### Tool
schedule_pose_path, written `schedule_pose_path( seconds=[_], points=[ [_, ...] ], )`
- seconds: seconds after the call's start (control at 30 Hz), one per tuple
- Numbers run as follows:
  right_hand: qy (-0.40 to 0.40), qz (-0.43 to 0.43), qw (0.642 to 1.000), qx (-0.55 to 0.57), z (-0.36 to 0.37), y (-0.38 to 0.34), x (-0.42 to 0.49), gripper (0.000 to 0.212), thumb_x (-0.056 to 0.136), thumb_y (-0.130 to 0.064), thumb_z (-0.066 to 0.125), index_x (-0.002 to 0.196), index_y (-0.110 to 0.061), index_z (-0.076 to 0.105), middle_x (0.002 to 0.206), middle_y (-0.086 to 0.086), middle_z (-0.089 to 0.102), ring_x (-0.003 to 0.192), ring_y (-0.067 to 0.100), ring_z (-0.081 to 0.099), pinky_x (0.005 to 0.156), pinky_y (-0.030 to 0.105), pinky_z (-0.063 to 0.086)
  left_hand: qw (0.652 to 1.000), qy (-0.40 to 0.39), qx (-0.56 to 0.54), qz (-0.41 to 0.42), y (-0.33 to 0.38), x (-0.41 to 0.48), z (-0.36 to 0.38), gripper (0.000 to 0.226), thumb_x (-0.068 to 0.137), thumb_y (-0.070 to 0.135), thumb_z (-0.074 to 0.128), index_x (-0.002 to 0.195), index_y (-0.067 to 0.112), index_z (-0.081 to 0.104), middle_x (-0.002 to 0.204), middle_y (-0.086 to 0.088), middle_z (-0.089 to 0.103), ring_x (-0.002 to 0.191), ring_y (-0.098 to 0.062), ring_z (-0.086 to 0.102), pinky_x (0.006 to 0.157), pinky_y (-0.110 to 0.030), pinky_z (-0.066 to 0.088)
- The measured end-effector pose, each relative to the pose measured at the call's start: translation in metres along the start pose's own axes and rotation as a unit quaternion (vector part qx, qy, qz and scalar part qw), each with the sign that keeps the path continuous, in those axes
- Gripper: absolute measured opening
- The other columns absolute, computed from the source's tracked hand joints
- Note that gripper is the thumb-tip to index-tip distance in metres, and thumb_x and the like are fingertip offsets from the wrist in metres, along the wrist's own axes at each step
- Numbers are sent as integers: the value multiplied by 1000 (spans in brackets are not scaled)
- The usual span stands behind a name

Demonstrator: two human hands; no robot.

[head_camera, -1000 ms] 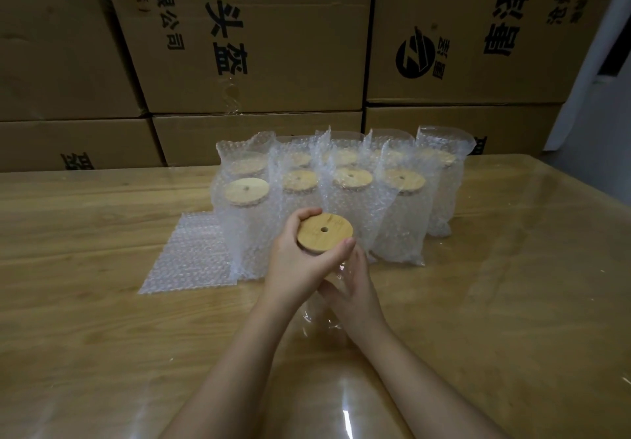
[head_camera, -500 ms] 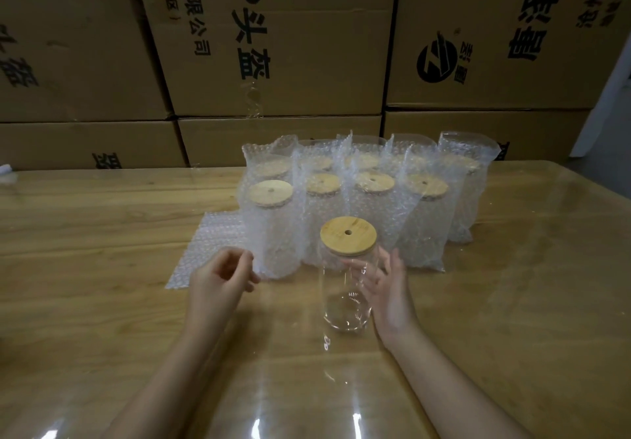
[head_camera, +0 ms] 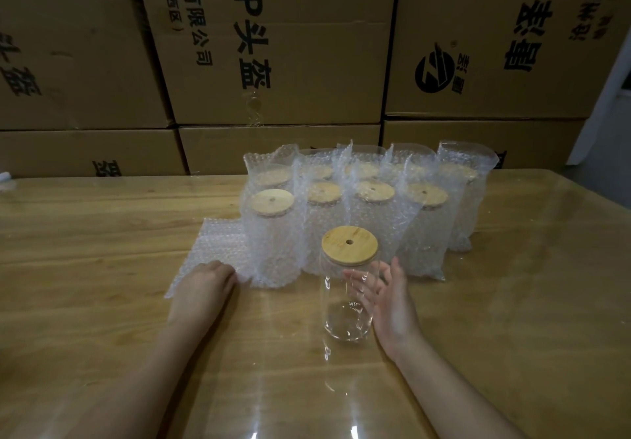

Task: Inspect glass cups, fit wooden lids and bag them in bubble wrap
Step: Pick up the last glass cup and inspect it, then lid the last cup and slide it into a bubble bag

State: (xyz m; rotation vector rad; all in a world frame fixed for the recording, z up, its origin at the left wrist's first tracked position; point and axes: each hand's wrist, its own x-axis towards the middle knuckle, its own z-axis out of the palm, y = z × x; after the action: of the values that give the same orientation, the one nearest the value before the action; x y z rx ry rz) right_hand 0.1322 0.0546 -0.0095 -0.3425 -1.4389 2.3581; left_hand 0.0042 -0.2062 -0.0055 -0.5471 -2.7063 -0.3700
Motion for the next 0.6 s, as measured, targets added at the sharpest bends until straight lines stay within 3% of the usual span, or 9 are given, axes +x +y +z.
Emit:
schedule_pose_path(
  seconds=[0.1, 0.17, 0.23, 0.3, 0.37, 0.43, 0.5, 0.6],
  points=[
    [-1, 1, 1000, -6, 0, 0, 0, 69, 77, -62, 39, 121, -10, 54, 102, 17, 72, 103, 26, 68, 89, 33, 49, 969, 80, -176, -152, 7, 7, -14, 16, 95, 15, 56, 91, 5, 68, 90, -15, 68, 82, -30, 59, 67, -35, 40],
    [-4, -1, 1000, -15, 0, 1, 1, 69, 75, -64, 39, 118, -12, 55, 100, 15, 73, 101, 24, 69, 87, 33, 49, 952, 155, -206, -162, 15, 11, -34, 18, 95, 13, 55, 100, 0, 67, 96, -20, 66, 84, -32, 58, 71, -37, 42],
    [-2, -5, 1000, -29, 1, 2, 0, 70, 73, -67, 40, 115, -13, 55, 97, 13, 74, 99, 23, 69, 85, 33, 49, 949, 237, -177, -108, 31, 11, -64, 21, 97, 17, 53, 106, 1, 63, 98, -17, 64, 85, -30, 58, 69, -37, 43],
    [9, -17, 999, -43, 2, 3, -1, 72, 71, -70, 45, 114, -14, 57, 96, 11, 74, 98, 21, 70, 84, 32, 49, 934, 333, -134, 9, 53, 12, -103, 20, 99, 17, 50, 104, 1, 61, 95, -17, 64, 82, -29, 59, 65, -34, 42],
    [32, -47, 996, -62, 4, 1, -3, 57, 79, -68, 54, 110, -21, 64, 95, 5, 75, 96, 15, 70, 81, 27, 50, 903, 394, -106, 138, 76, 11, -141, 21, 101, 18, 47, 104, 2, 61, 95, -13, 67, 83, -21, 59, 71, -22, 40],
    [53, -108, 988, -97, 5, -7, -4, 29, 88, -53, 53, 94, -31, 71, 92, -6, 75, 91, 7, 69, 73, 17, 50, 873, 397, -166, 231, 100, 7, -168, 18, 102, 20, 46, 105, 11, 60, 98, 8, 65, 85, -2, 57, 77, -8, 38],
    [65, -171, 976, -118, 9, -24, -6, 23, 96, -36, 51, 85, -31, 71, 88, -8, 74, 88, 11, 68, 71, 17, 51, 823, 350, -361, 265, 122, 1, -183, 12, 102, 23, 46, 100, 31, 56, 91, 21, 57, 80, 6, 54, 72, -8, 41],
    [41, -231, 965, -118, 21, -61, -8, 20, 93, -38, 52, 95, -24, 66, 93, -4, 73, 91, 15, 68, 76, 21, 53, 670, 216, -673, 227, 146, -5, -189, 17, 101, 23, 45, 97, 34, 58, 96, 10, 66, 89, -10, 63, 75, -27, 53]
  ],
)
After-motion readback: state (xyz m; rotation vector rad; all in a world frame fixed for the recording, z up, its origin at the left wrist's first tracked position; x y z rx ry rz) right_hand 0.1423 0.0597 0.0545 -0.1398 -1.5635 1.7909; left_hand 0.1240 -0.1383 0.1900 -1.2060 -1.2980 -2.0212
